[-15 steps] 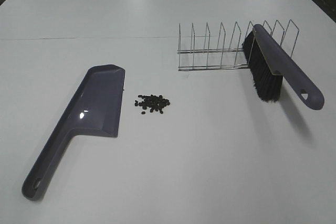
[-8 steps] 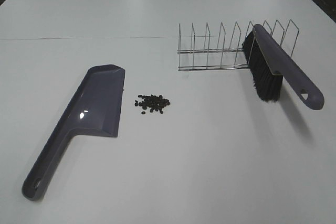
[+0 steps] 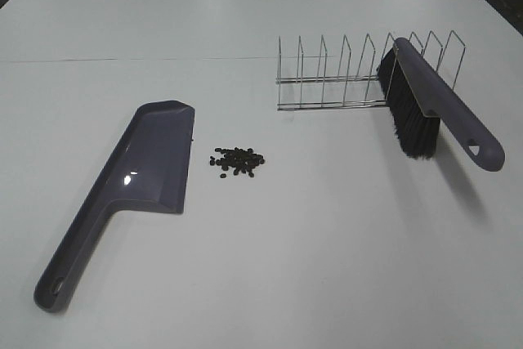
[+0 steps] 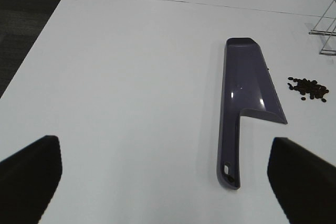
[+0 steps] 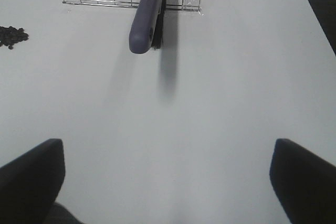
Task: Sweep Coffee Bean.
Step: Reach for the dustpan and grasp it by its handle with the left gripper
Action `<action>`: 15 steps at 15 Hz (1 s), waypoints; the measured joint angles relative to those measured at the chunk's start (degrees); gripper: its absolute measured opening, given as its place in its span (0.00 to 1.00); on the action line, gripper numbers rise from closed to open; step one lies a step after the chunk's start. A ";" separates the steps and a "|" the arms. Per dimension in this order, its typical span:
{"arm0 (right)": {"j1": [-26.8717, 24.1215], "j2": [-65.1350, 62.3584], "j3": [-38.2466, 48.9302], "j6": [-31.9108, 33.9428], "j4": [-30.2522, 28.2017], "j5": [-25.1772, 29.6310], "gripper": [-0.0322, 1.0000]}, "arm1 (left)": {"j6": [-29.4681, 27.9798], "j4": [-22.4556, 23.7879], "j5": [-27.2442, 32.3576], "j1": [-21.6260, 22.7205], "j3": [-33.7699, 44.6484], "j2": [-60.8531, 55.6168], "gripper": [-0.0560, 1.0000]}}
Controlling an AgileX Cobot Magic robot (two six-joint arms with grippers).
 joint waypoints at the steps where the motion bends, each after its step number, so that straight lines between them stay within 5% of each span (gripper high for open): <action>1: 0.00 0.00 0.00 0.00 0.00 0.00 0.99 | 0.29 0.00 0.00 0.00 0.00 0.00 0.98; 15: 0.00 0.00 0.00 7.73 -3.72 0.00 0.99 | 0.97 0.06 0.00 0.00 0.00 0.00 0.98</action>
